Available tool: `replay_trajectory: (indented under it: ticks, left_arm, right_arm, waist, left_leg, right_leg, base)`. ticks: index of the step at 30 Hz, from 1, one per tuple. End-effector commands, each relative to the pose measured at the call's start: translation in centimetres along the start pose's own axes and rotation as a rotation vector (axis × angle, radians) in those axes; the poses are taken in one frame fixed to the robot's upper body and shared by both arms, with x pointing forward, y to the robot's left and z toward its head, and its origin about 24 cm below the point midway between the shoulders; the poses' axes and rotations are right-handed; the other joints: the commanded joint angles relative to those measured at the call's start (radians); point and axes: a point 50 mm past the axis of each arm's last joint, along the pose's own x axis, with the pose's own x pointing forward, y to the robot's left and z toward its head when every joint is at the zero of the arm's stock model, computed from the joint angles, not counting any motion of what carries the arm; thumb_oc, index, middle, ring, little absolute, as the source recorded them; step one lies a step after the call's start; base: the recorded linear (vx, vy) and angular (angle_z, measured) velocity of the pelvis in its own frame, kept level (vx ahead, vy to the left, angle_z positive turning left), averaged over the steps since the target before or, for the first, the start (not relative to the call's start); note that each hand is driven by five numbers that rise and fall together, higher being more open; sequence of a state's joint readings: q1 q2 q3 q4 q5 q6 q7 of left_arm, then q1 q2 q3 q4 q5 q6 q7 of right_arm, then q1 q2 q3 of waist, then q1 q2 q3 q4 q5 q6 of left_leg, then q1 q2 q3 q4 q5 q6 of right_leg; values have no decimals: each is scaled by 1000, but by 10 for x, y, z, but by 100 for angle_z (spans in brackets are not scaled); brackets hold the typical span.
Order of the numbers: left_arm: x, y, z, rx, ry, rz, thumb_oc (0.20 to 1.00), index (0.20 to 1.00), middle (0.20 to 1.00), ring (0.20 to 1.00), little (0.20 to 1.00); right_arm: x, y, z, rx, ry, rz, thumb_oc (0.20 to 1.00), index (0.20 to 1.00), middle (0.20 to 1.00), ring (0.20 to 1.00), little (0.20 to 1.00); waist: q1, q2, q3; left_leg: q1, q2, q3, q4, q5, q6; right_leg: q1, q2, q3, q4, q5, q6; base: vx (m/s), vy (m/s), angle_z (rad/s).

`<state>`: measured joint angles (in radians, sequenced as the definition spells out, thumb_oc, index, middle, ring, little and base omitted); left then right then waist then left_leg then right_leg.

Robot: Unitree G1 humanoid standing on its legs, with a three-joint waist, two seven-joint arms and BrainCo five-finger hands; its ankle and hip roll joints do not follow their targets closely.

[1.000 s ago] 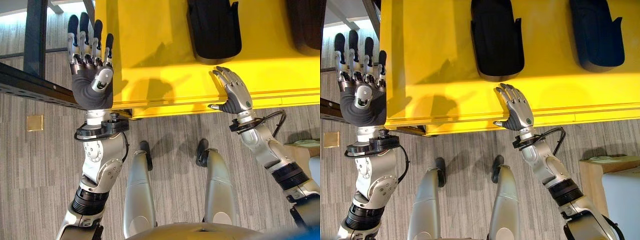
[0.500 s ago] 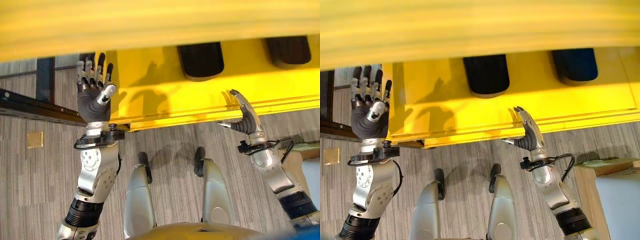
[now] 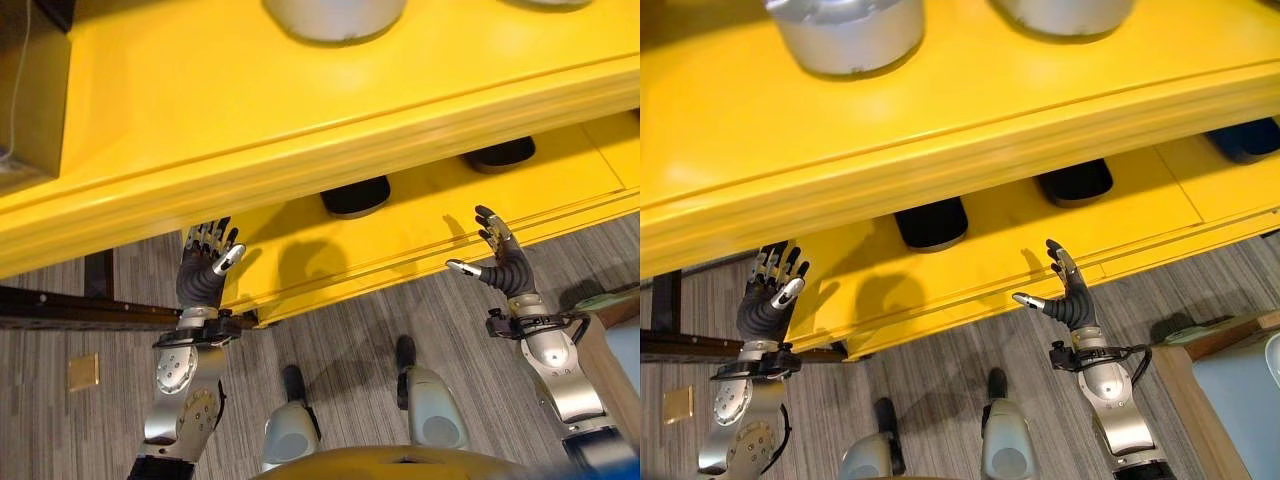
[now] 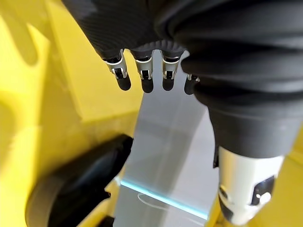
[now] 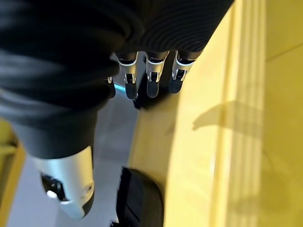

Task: Move parts from the plastic box to the shelf.

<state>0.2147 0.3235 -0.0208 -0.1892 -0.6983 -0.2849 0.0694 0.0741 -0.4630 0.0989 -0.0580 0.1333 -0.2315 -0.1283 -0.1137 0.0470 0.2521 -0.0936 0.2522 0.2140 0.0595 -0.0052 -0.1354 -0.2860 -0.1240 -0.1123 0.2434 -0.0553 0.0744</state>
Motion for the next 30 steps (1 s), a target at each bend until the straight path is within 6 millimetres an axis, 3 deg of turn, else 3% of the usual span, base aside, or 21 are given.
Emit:
replay_trajectory:
  ticks: [1,3,5,9,10,12,13,14,15,16,17,19,20,24,26,28,29,30]
  left_arm:
    - [3,0,9,18,-34,-49,1000,1000,1000,1000,1000]
    - [-2,2,2,10,-1,-37,1000,1000,1000,1000,1000]
    - [-2,1,0,3,6,-36,1000,1000,1000,1000,1000]
    - [-1,-3,-5,-9,20,-44,1000,1000,1000,1000,1000]
    - [1,-7,-8,-16,22,-47,1000,1000,1000,1000,1000]
    - [2,-7,-8,-16,20,-43,1000,1000,1000,1000,1000]
    - [2,-8,-7,-15,14,-48,1000,1000,1000,1000,1000]
    - [3,-10,-7,-15,14,-53,1000,1000,1000,1000,1000]
    - [3,-10,-8,-10,20,-62,1000,1000,1000,1000,1000]
    - [3,-14,-8,-6,20,-87,1000,1000,1000,1000,1000]
    - [3,-14,-7,0,15,-91,1000,1000,1000,1000,1000]
    - [4,-16,-4,9,0,-96,1000,1000,1000,1000,1000]
    - [4,-17,-3,1,-5,-102,1000,1000,1000,1000,1000]
    - [3,-19,-3,18,-2,-116,1000,1000,1000,1000,1000]
    - [4,-19,-1,28,-4,-122,1000,1000,1000,1000,1000]
    - [8,-19,1,35,-8,-127,1000,1000,1000,1000,1000]
    - [10,-19,4,48,-19,-125,1000,1000,1000,1000,1000]
    - [12,-17,12,66,-50,-117,1000,1000,1000,1000,1000]
  right_arm:
    - [1,-8,25,38,-137,-13,1000,1000,1000,1000,1000]
    - [-4,-12,23,31,-127,-11,1000,1000,1000,1000,1000]
    - [-5,-12,23,43,-123,-13,1000,1000,1000,1000,1000]
    - [-4,-15,22,18,-122,-34,1000,1000,1000,1000,1000]
    - [-1,-12,17,12,-106,-34,1000,1000,1000,1000,1000]
    - [1,-10,18,5,-109,-29,1000,1000,1000,1000,1000]
    - [2,-8,18,2,-110,-19,1000,1000,1000,1000,1000]
    - [4,-4,16,24,-104,-7,1000,1000,1000,1000,1000]
    - [4,-2,15,33,-96,5,1000,1000,1000,1000,1000]
    - [2,1,12,56,-80,21,1000,1000,1000,1000,1000]
    - [2,3,9,69,-67,23,1000,1000,1000,1000,1000]
    - [3,9,8,76,-61,37,1000,1000,1000,1000,1000]
    - [4,14,7,89,-55,61,1000,1000,1000,1000,1000]
    - [-3,16,3,129,-29,58,1000,1000,1000,1000,1000]
    - [-1,20,5,145,-34,75,1000,1000,1000,1000,1000]
    - [2,25,9,159,-49,93,1000,1000,1000,1000,1000]
    - [2,27,11,167,-57,99,1000,1000,1000,1000,1000]
    - [5,32,15,162,-77,112,1000,1000,1000,1000,1000]
  waist:
    - [18,-12,-34]
    - [11,4,-48]
    - [9,10,-55]
    - [14,24,-74]
    - [22,2,-76]
    - [27,-8,-78]
    - [39,-23,-76]
    - [57,-39,-74]
    - [65,-52,-77]
    - [71,-73,-85]
    - [76,-73,-90]
    - [100,-69,-97]
    - [94,-71,-106]
    - [82,-66,-129]
    - [82,-65,-124]
    - [86,-60,-99]
    - [100,-52,-83]
    - [127,-34,-72]
  left_leg:
    - [-6,114,-103,-7,112,-28]
    - [9,136,-110,-4,171,-33]
    - [10,145,-113,-4,198,-37]
    - [-9,167,-136,3,322,-48]
    - [-35,143,-149,47,323,-33]
    - [-43,126,-169,81,302,-23]
    - [-65,72,-218,139,253,-4]
    - [-91,-39,-279,182,161,24]
    - [-109,-111,-301,189,86,45]
    - [-124,-235,-292,168,-17,84]
    - [-127,-277,-301,147,-24,93]
    - [-134,-360,-380,101,-1,105]
    - [-108,-369,-398,89,-20,123]
    - [-32,-360,-368,13,-19,149]
    - [-17,-356,-351,-6,-18,162]
    - [-10,-337,-304,-11,-19,180]
    - [-8,-320,-273,-9,-31,186]
    - [-4,-284,-216,-7,-44,177]
  right_leg:
    - [-2,-42,52,-8,17,85]
    - [7,-9,64,13,-21,61]
    - [12,3,65,17,-31,51]
    - [51,45,52,-27,-43,11]
    - [111,57,29,-100,-38,-15]
    - [128,60,30,-129,-27,-18]
    - [144,55,36,-157,-15,-21]
    - [157,45,45,-184,-5,-22]
    - [179,38,42,-208,2,-24]
    - [204,32,29,-234,19,-21]
    - [200,41,31,-239,29,-17]
    - [197,63,50,-256,41,-11]
    - [216,84,77,-276,43,-8]
    - [251,81,93,-309,63,5]
    - [240,82,106,-280,57,8]
    - [187,81,109,-171,48,19]
    - [151,60,53,-91,27,32]
    - [142,-40,-126,-58,18,38]
  base:
    - [76,-132,-47]
    - [34,-109,-43]
    - [18,-102,-20]
    - [20,-196,-1]
    - [0,-257,25]
    - [11,-194,43]
    - [37,-160,30]
    - [55,-131,18]
    - [107,-113,7]
    - [111,-71,-7]
    - [107,-31,-12]
    - [84,54,-25]
    - [77,61,-42]
    - [85,138,-52]
    - [16,134,-80]
    - [-100,101,-89]
    - [-151,34,-117]
    - [-130,-12,-167]
